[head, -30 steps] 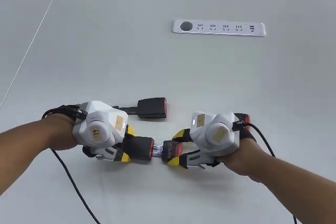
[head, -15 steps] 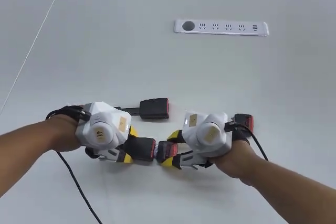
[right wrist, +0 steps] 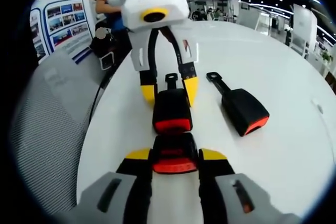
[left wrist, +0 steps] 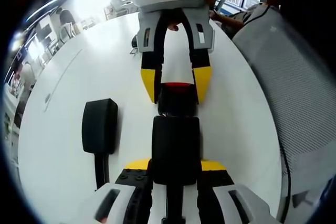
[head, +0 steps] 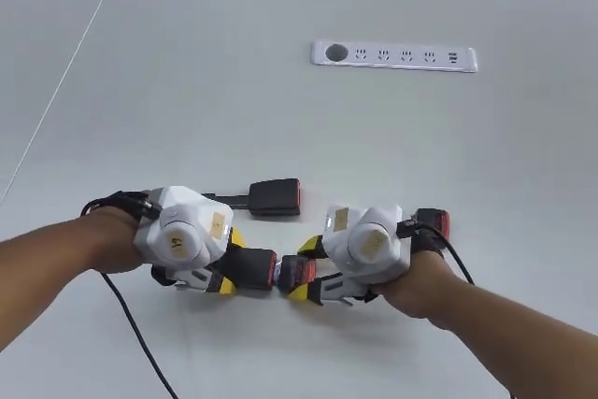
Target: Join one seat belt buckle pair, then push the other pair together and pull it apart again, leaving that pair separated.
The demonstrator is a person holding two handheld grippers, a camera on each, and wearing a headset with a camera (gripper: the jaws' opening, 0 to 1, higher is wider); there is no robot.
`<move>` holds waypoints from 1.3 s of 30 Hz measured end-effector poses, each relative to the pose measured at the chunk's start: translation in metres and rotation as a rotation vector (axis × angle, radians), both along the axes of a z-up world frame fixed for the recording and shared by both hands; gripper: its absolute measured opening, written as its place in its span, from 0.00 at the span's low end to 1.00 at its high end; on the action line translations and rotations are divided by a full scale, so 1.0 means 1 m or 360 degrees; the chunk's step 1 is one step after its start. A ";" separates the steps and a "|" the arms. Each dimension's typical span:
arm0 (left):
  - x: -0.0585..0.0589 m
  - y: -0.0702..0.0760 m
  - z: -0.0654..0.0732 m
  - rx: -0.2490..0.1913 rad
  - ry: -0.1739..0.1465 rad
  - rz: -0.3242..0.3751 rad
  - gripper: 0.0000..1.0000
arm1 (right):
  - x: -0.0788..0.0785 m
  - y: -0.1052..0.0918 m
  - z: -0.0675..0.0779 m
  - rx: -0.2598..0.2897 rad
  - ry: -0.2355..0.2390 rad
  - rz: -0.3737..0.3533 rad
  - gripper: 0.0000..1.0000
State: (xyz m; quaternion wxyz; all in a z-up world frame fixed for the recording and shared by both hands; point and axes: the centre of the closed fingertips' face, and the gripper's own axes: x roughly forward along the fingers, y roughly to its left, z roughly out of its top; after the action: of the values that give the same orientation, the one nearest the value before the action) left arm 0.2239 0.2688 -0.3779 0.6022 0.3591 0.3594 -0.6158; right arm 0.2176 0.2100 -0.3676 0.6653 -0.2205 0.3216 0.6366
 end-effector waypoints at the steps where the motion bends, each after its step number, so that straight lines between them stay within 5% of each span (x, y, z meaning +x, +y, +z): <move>1: 0.000 0.000 0.000 -0.0009 0.0002 0.0002 0.33 | 0.000 0.000 0.000 -0.0004 -0.0005 0.0003 0.33; 21: -0.003 -0.002 0.006 -0.0172 0.0033 0.0050 0.32 | -0.002 -0.006 0.003 0.0122 -0.0123 -0.0040 0.32; 39: -0.006 -0.007 0.013 -0.0226 0.0084 0.0039 0.32 | -0.002 -0.007 0.003 0.0160 -0.0100 -0.0054 0.32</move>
State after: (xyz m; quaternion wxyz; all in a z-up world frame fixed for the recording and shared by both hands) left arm 0.2181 0.2614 -0.3653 0.6240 0.2948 0.3350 -0.6415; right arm 0.2155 0.2032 -0.3648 0.6960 -0.2013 0.2719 0.6334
